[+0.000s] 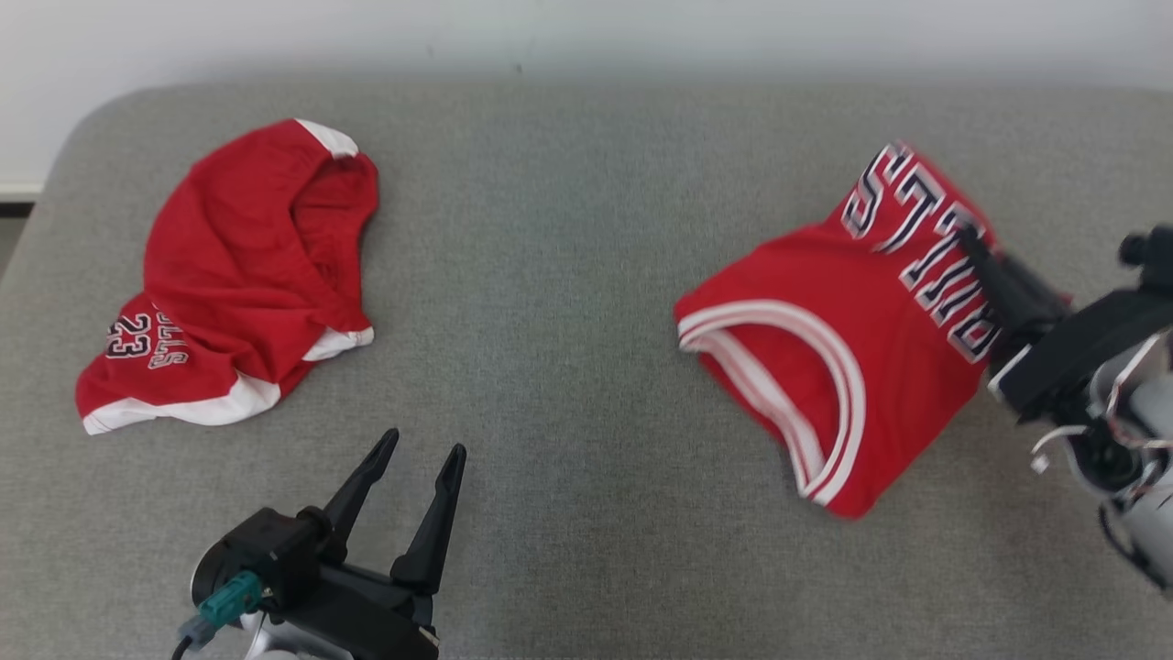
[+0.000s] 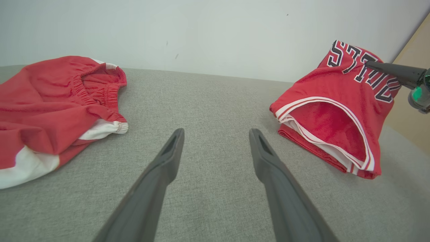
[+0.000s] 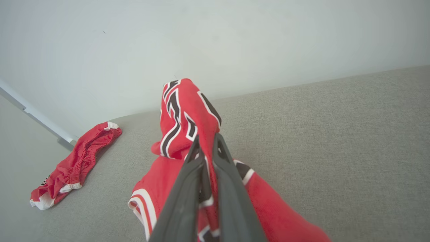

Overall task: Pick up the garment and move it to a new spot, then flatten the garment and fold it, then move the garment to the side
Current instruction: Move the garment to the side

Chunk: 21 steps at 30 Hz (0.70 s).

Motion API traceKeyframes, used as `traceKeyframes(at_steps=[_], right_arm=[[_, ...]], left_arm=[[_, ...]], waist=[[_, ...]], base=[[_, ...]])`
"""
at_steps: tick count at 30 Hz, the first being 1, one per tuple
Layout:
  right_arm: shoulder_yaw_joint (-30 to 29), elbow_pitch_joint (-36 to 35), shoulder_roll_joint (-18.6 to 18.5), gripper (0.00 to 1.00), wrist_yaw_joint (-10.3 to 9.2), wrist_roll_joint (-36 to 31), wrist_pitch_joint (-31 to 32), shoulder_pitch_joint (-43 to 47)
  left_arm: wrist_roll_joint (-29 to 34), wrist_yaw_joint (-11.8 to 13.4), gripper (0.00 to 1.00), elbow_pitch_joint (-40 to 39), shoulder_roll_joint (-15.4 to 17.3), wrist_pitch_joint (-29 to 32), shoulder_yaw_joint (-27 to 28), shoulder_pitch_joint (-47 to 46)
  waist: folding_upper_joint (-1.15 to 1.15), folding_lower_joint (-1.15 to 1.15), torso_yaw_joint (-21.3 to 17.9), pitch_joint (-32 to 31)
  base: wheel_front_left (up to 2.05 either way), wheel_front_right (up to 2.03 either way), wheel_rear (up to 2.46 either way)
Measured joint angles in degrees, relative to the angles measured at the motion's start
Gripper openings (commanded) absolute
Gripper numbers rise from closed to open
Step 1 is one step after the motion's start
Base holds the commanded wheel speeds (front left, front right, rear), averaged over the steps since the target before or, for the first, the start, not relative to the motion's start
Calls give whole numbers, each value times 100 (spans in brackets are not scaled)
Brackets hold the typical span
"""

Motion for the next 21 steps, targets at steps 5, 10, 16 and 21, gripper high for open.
traceKeyframes(at_steps=[5,10,16,21], right_arm=[[-130,152,-243,0,0,20,53,-560],[-312,300,-509,0,0,68,88,-999],[-603,644,-955,0,0,186,31,-1544],[-745,1023,-962,0,0,271,-69,-1783]], left_arm=[[75,-1,100,-252,76,3,25,-236],[127,-1,100,-449,160,10,87,-426],[182,-2,100,-662,261,68,155,-620],[185,-1,100,-709,336,110,209,-753]], waist=[[0,0,-42,411],[0,1,-70,800],[0,1,-103,1354],[0,1,-138,1714]], base=[[0,0,0],[0,0,0],[0,0,0],[0,0,0]])
